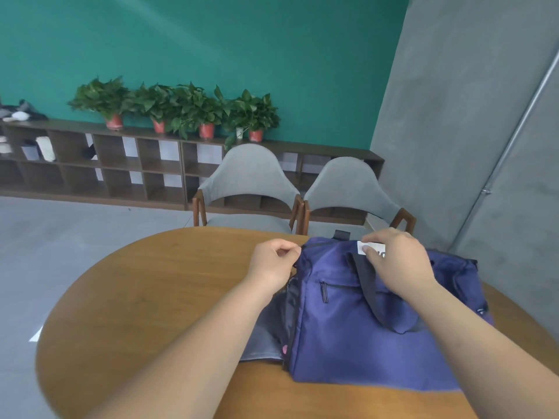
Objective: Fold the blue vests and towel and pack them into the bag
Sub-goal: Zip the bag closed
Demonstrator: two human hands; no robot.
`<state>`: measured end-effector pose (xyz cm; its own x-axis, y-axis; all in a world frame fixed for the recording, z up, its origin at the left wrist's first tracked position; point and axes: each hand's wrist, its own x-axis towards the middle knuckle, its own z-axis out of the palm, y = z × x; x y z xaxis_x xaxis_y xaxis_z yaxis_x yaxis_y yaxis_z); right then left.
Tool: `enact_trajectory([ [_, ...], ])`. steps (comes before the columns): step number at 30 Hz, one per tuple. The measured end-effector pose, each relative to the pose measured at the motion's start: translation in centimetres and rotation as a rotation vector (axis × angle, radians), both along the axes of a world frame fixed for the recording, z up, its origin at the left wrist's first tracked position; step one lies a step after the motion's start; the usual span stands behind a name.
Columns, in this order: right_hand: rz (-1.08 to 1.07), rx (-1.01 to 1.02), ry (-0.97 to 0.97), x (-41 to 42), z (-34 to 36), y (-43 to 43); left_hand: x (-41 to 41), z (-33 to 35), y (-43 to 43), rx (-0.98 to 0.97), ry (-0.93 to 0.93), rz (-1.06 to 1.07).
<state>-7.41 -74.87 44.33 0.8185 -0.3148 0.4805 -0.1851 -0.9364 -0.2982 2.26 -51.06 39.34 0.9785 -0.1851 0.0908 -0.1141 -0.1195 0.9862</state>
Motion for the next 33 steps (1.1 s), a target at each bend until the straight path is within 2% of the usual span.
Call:
enact_trajectory([
  [4, 0.147, -0.074, -0.214, -2.8, -2.8, 5.2, -1.4, -1.2, 1.9, 0.001, -0.082, -0.080],
  [7, 0.212, -0.110, -0.272, -5.6, -6.5, 9.3, -3.0, -2.4, 3.3, -0.001, -0.119, -0.104],
  [11, 0.179, -0.078, -0.171, -7.9, -11.7, 12.5, -5.4, -5.0, 4.7, 0.029, -0.160, -0.110],
  [15, 0.121, -0.056, -0.119, -7.8, -13.8, 11.8, -8.3, -7.7, 5.1, 0.091, -0.182, -0.156],
  [22, 0.150, -0.050, -0.152, -6.7, -14.4, 7.9, -9.8, -10.3, 5.4, 0.482, -0.596, -0.216],
  [26, 0.095, -0.077, -0.156, -7.0, -15.2, 5.7, -9.5, -11.7, 5.2, 0.712, -0.763, -0.279],
  [30, 0.059, -0.107, -0.166, -7.4, -16.5, 5.1, -8.9, -12.3, 4.2, 0.756, -0.931, -0.080],
  [33, 0.059, -0.126, -0.179, -7.4, -16.8, 5.0, -8.5, -11.1, 3.0, 0.698, -1.058, 0.051],
])
